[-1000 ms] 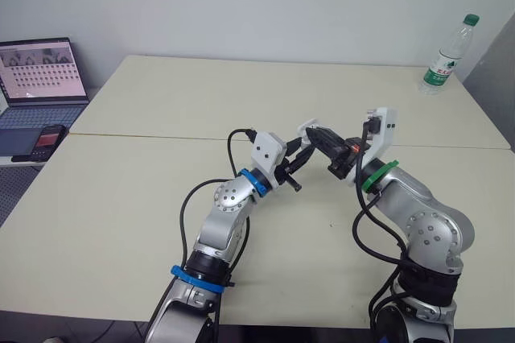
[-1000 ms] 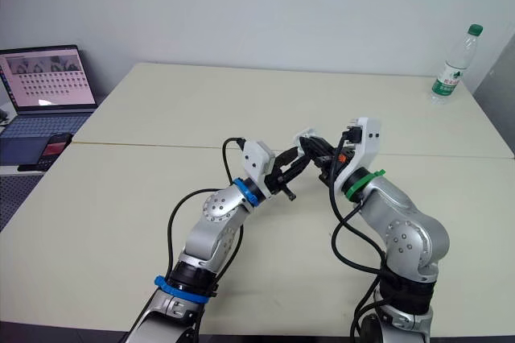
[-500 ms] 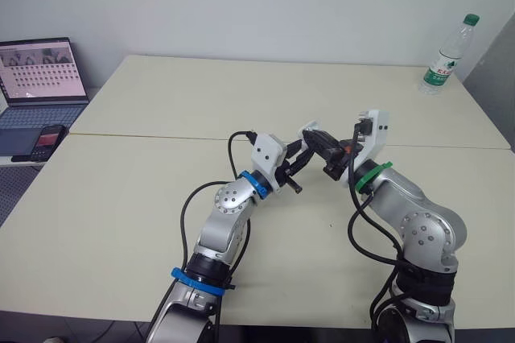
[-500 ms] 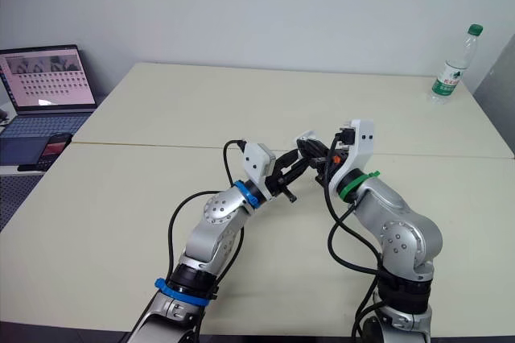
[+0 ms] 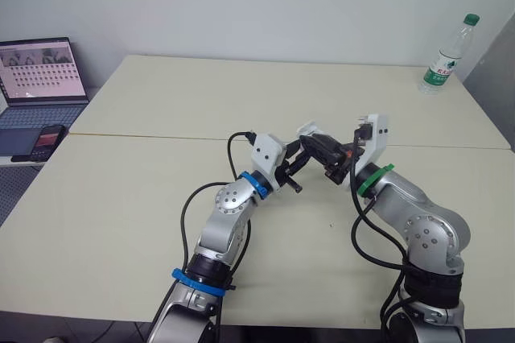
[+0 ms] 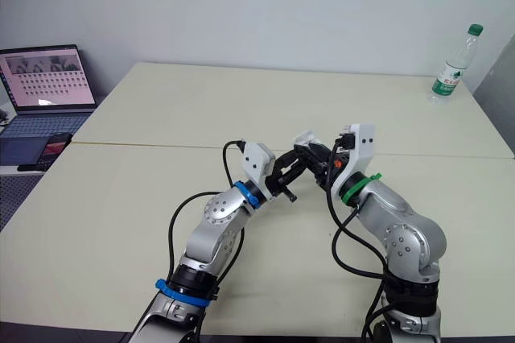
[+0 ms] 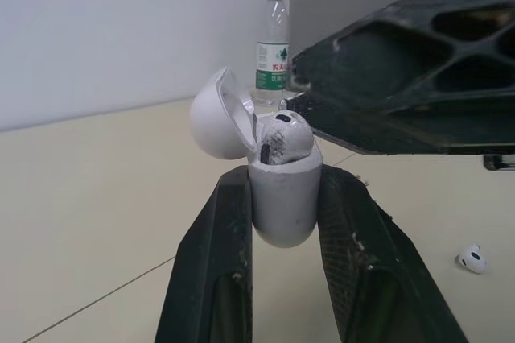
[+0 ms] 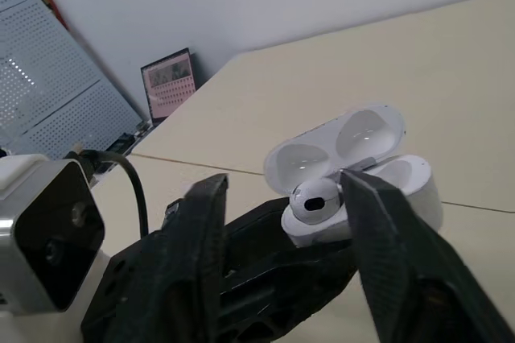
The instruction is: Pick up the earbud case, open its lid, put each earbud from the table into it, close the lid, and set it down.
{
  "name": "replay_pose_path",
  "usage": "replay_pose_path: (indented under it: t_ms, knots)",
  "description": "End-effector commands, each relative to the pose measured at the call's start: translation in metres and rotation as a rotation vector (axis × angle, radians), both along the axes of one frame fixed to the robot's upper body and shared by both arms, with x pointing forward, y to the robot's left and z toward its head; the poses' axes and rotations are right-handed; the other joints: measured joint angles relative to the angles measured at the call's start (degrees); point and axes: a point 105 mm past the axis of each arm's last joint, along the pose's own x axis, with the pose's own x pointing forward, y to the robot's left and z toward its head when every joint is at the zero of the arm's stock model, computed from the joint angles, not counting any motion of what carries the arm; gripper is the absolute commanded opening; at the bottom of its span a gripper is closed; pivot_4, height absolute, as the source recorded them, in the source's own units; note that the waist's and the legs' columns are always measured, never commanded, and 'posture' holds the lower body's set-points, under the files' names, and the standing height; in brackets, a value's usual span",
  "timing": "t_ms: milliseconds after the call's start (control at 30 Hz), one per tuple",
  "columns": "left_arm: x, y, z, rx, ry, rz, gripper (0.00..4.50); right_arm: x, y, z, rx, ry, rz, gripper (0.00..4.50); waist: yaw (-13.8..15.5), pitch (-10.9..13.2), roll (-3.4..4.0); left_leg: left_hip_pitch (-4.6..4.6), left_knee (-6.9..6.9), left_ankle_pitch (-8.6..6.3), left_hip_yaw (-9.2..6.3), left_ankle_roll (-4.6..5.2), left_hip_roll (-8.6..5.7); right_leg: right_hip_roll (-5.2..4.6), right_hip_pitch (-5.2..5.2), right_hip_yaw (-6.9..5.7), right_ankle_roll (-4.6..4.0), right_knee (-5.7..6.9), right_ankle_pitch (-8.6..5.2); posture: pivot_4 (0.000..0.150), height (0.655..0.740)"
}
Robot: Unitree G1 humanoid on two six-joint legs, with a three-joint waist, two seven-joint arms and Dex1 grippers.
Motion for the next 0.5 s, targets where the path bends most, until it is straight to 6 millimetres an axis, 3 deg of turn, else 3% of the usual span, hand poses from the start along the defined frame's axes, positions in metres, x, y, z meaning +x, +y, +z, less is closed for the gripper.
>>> replay_pose_path:
  t_ms: [33,133,300,500]
  knots:
    - [-0.008,-0.004,0.025,-0.054,-0.084,-0.026,0.76,-0.004,-0.002,0.015,0.007,-0.071,0.003,3.50,0.0,0.0,0.00,0.00,0.00,0.00,0.00,0.00,0.00,0.00,0.00,0.00,0.00,-0.01,0.00,0.150,0.7362]
    - [-0.008,-0.003,0.025,-0.052,-0.083,-0.026,0.76,-0.003,-0.009,0.024,-0.008,-0.112,-0.008,4.48,0.0,0.0,0.00,-0.01,0.00,0.00,0.00,0.00,0.00,0.00,0.00,0.00,0.00,-0.02,0.00,0.150,0.7362]
    - [-0.007,0.004,0.022,-0.032,-0.079,-0.019,0.76,-0.001,-0.045,0.030,-0.172,-0.149,-0.015,4.48,0.1,0.0,-0.01,-0.03,-0.01,0.00,0.01,0.00,-0.03,-0.02,0.00,0.00,0.00,-0.07,0.00,0.150,0.7362]
    - [-0.003,0.025,0.018,0.018,-0.077,0.015,0.76,-0.006,-0.108,0.003,-0.544,-0.007,0.032,4.48,0.1,0.1,-0.01,-0.03,-0.09,-0.01,0.00,0.02,-0.02,-0.01,0.00,-0.02,0.01,-0.19,0.00,0.150,0.7362]
